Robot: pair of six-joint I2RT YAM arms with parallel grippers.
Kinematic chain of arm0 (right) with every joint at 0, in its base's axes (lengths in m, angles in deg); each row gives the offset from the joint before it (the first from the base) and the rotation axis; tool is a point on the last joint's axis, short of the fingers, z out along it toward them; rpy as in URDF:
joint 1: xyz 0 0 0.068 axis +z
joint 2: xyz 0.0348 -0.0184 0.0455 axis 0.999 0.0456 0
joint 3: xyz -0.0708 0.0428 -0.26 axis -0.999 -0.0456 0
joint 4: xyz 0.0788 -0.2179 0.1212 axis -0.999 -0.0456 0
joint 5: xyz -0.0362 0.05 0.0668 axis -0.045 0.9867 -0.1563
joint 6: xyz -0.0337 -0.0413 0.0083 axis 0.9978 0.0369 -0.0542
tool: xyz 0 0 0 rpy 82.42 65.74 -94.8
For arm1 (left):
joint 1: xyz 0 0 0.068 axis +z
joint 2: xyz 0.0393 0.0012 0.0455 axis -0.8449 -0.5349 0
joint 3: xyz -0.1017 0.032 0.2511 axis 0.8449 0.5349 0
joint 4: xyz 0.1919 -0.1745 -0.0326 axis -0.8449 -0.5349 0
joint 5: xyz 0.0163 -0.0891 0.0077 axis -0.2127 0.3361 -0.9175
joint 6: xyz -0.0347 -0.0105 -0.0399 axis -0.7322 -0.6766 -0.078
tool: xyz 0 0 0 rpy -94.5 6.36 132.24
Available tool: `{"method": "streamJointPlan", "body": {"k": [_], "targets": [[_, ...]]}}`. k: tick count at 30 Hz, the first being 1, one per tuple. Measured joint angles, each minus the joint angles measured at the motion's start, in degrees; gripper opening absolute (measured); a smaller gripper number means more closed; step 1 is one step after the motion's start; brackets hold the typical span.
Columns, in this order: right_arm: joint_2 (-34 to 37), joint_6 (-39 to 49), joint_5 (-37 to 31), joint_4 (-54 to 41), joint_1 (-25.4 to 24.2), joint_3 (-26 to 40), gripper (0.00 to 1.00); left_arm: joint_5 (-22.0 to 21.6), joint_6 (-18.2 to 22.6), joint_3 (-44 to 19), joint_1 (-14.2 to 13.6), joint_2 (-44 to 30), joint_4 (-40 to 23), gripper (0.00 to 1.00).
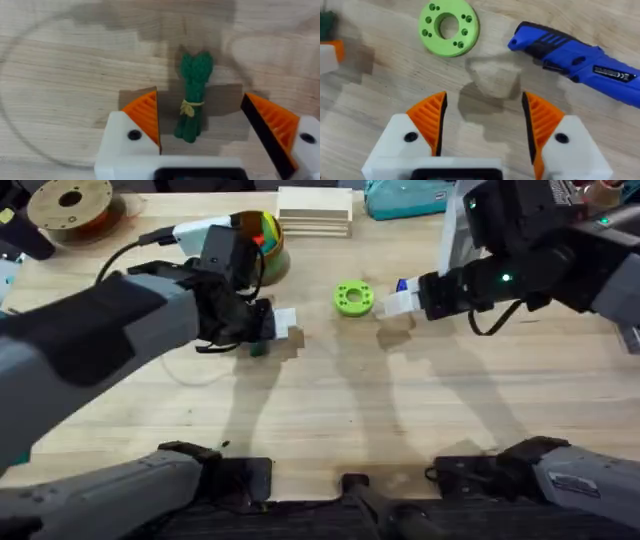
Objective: Pick up the gripper from the table and insert it into the empty holder that is missing its gripper. Then pick up a screw, insert it into the mounting hole, and use the screwdriver to tighten it. Finally, clean up the table by picking up the vegetable and placing it into the bucket.
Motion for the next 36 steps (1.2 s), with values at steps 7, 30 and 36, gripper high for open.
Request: {"method": "streamJointPlan", "body": {"k": [7,30,36], "targets": [[0.0,0.0,0.0,0.0,0.0,0.0,0.803,-0.6,-1.0,0.0,0.0,-1.9,2.0,0.972],[0.0,0.0,0.0,0.0,0.0,0.0,0.803,-1.4,-1.7,-1.4,0.0,-1.8,-0.8,0.019],[0.0,0.0,0.0,0.0,0.0,0.0,0.802,-1.0,-0.7,-13.1,0.0,-1.8,-6.3,0.018]]}}
